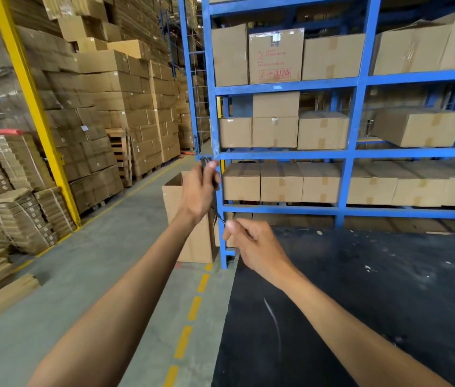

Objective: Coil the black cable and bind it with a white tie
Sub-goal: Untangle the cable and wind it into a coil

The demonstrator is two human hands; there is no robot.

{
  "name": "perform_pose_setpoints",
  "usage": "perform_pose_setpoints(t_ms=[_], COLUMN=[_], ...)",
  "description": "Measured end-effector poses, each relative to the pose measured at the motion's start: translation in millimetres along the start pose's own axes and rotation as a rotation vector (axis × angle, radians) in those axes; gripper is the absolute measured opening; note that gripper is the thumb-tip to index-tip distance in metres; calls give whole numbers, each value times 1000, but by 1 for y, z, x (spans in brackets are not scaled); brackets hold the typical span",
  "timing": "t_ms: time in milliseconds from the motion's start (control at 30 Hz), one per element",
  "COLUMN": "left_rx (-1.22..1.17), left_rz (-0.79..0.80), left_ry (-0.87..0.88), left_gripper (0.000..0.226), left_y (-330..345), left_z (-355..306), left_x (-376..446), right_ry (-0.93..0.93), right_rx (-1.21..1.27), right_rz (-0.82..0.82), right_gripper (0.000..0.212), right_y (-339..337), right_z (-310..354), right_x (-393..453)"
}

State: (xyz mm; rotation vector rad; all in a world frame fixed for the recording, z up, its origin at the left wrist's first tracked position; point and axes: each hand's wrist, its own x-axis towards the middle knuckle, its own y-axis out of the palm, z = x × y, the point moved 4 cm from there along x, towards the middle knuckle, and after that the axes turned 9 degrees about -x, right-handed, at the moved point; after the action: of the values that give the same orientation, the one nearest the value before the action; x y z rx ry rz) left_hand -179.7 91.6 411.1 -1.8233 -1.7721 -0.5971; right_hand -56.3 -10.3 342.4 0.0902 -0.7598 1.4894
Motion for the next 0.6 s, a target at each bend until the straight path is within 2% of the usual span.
perform_pose_setpoints(t_ms=[67, 167, 300, 367, 467, 533, 600], left_rx=[165, 60, -47, -147, -471, -657, -854], left_rz=[140, 397, 626, 669, 669, 664, 622], left_ry=[35, -62, -213, -293, -446, -515, -513], left_gripper=[36, 27, 38, 44, 44, 44, 44], left_y=[3, 2, -2, -3, -4, -4, -5], left_z=[9, 22, 33, 32, 24, 16, 7], left_x=[-7, -18, -36, -44, -54, -57, -55], right_ry=[-57, -54, -42, -45, -28, -3, 104], right_rx=[-93, -72, -82, -155, -160, -128, -53], right_rz=[-5, -58, -138, -198, -279, -257, -151], right_gripper=[32, 27, 23, 16, 7, 10, 15], right_y=[-5, -24, -50, -59, -66, -59, -41], right_z=[12, 19, 15, 12, 2, -8, -25], right_x=[5, 16, 33, 43, 53, 54, 47])
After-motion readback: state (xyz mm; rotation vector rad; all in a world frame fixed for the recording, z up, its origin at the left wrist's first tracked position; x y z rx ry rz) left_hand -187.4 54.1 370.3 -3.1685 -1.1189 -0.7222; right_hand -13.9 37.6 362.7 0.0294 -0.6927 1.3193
